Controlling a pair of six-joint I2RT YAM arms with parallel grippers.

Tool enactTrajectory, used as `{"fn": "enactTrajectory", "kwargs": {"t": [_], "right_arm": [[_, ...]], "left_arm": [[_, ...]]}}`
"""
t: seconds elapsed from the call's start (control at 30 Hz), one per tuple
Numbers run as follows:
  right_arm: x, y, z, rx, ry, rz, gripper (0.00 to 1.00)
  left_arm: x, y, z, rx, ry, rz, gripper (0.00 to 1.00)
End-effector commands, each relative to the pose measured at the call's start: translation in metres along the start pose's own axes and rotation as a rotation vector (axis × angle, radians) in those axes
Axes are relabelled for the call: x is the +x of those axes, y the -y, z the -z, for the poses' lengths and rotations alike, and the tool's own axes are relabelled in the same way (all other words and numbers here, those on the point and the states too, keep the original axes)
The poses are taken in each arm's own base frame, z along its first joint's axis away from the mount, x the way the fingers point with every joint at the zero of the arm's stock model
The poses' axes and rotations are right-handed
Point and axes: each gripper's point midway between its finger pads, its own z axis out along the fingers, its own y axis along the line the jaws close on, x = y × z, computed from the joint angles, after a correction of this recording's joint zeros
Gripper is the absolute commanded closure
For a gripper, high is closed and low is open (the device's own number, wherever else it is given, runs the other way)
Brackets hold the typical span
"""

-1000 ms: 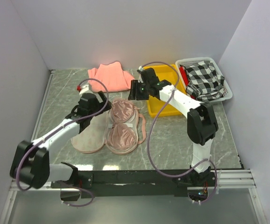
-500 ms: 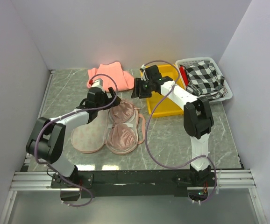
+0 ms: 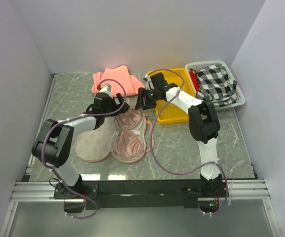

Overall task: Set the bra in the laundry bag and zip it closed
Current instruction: Adjust the bra in the laundry bag.

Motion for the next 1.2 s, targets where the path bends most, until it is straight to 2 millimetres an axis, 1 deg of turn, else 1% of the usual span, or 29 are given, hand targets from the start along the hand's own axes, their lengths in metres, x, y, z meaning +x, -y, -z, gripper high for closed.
{"fn": "enactTrajectory", "kwargs": {"t": [0.0, 0.03, 0.1, 0.2, 0.33, 0.43, 0.6, 0.7, 0.77, 0.9, 0.93, 0.97, 1.03, 1.1, 1.17], "right_arm": [[-0.019, -0.011, 0.001, -0.052, 0.038, 0.046, 0.37], [-0.018, -0.010, 0.001, -0.052, 0.037, 0.046, 0.37], [-0.018, -0.003, -0.002, -0.021, 0.035, 0.044, 0.37], [-0.016, 0.000, -0.005, -0.026, 0.025, 0.044, 0.37], [-0.010, 0.000, -0.010, -0.045, 0.004, 0.034, 0.37], [-0.009, 0.001, -0.011, -0.045, 0.003, 0.025, 0.38], [-0.010, -0.002, -0.009, -0.055, 0.009, 0.033, 0.44], [-0.012, -0.003, -0.008, -0.058, 0.016, 0.032, 0.44], [-0.012, -0.004, -0.008, -0.063, 0.015, 0.030, 0.44], [-0.014, -0.006, -0.007, -0.068, 0.016, 0.030, 0.44], [-0.014, -0.006, -0.008, -0.070, 0.015, 0.030, 0.44], [-0.014, -0.008, -0.007, -0.074, 0.015, 0.030, 0.44], [-0.014, -0.007, -0.008, -0.077, 0.014, 0.028, 0.44], [-0.015, -0.009, -0.008, -0.085, 0.013, 0.030, 0.45], [-0.015, -0.009, -0.009, -0.086, 0.010, 0.030, 0.46]], "left_arm": [[-0.021, 0.017, -0.006, 0.065, 0.047, -0.025, 0.06], [-0.020, 0.016, -0.007, 0.063, 0.044, -0.024, 0.08], [-0.018, 0.014, -0.008, 0.056, 0.040, -0.026, 0.09], [-0.015, 0.009, -0.008, 0.039, 0.037, -0.023, 0.09], [-0.010, 0.001, -0.008, 0.011, 0.036, -0.011, 0.09], [-0.011, -0.003, -0.004, -0.007, 0.056, 0.000, 0.07], [-0.018, 0.000, 0.000, -0.005, 0.074, 0.009, 0.05], [-0.015, -0.004, -0.004, -0.021, 0.059, 0.007, 0.04], [-0.013, 0.000, -0.008, -0.001, 0.043, 0.004, 0.07], [-0.007, 0.000, -0.015, 0.011, 0.021, 0.014, 0.14], [-0.004, -0.001, -0.017, 0.014, 0.008, 0.012, 0.19], [-0.007, 0.002, -0.018, 0.020, 0.011, 0.010, 0.21], [-0.004, 0.000, -0.021, 0.015, 0.001, 0.011, 0.27], [-0.002, -0.001, -0.025, 0.015, -0.010, 0.012, 0.30], [0.000, -0.001, -0.027, 0.018, -0.016, 0.017, 0.37]]}}
